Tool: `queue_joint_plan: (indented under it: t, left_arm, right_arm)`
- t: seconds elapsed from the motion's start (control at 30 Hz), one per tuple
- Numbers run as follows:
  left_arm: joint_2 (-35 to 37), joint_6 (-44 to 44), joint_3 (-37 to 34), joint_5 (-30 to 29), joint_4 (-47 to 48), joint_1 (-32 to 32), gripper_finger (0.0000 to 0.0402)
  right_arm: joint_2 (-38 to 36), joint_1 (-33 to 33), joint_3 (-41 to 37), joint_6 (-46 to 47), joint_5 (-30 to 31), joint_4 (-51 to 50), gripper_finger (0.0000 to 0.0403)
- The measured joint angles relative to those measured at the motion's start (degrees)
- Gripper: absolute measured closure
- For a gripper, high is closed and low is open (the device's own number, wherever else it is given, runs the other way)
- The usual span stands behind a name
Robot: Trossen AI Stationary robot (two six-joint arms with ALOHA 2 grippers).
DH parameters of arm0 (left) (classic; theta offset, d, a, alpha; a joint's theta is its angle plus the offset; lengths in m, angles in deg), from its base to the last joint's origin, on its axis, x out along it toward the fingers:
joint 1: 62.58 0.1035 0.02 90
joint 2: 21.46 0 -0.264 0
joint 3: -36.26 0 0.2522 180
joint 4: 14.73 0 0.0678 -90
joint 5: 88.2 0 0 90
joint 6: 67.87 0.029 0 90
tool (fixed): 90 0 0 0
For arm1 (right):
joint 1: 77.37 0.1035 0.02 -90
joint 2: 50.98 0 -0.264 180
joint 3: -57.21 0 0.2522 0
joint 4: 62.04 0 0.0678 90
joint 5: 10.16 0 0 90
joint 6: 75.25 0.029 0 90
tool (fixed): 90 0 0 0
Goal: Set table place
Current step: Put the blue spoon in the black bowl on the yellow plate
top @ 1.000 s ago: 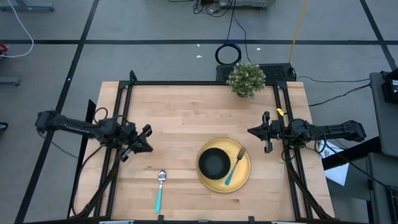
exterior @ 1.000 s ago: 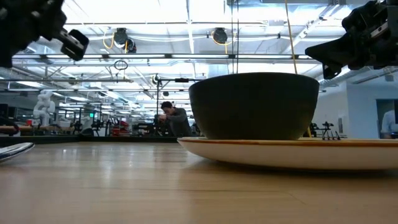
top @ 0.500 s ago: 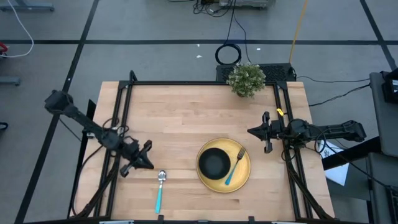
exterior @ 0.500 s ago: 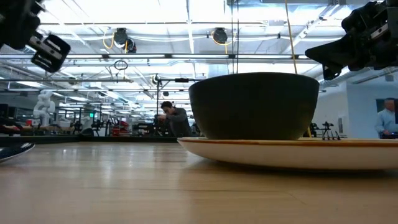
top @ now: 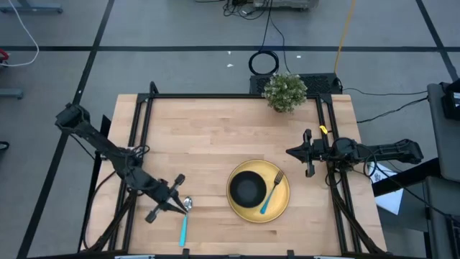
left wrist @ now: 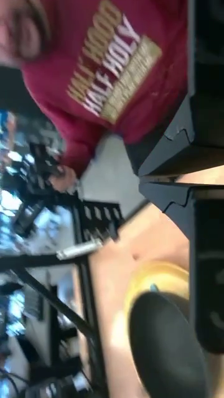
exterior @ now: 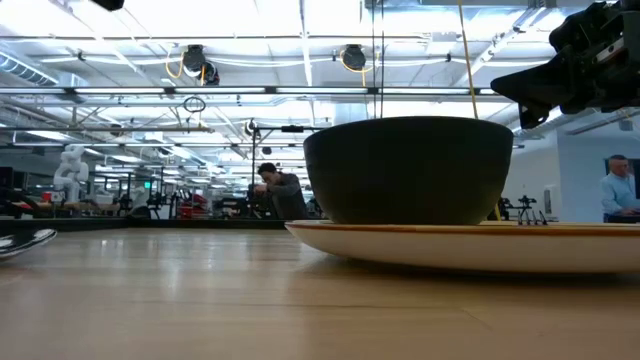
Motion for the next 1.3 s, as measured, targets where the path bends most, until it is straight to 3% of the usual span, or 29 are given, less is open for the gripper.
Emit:
queue_joint_plan:
  t: [0.13,0.27,0.73,1.07,1.3]
  left_arm:
    - [-0.11,-2.88,4.29,-7.14,9.15,-0.9,0.0373]
    - [-0.09,-14.43,6.45,-13.33,12.03,-1.68,0.0373]
    - [-6.47,-51.65,7.28,-19.53,15.95,-8.58,0.0374]
    - [-18.68,-75.39,8.65,-21.2,15.84,-10.54,0.0374]
    - [-27.59,-80.45,17.78,-11.86,22.75,-10.5,0.0374]
  right_arm:
    - [0.0,-0.01,0.0,0.0,-0.02,-0.09,0.0403]
    - [0.0,0.0,0.0,0.02,-0.02,-0.11,0.0403]
    - [0.0,0.0,0.0,0.0,-0.03,-2.14,0.0403]
    - [0.0,0.0,0.0,0.02,-0.04,-2.08,0.0403]
    - [0.0,0.0,0.0,0.02,-0.04,-2.23,0.0403]
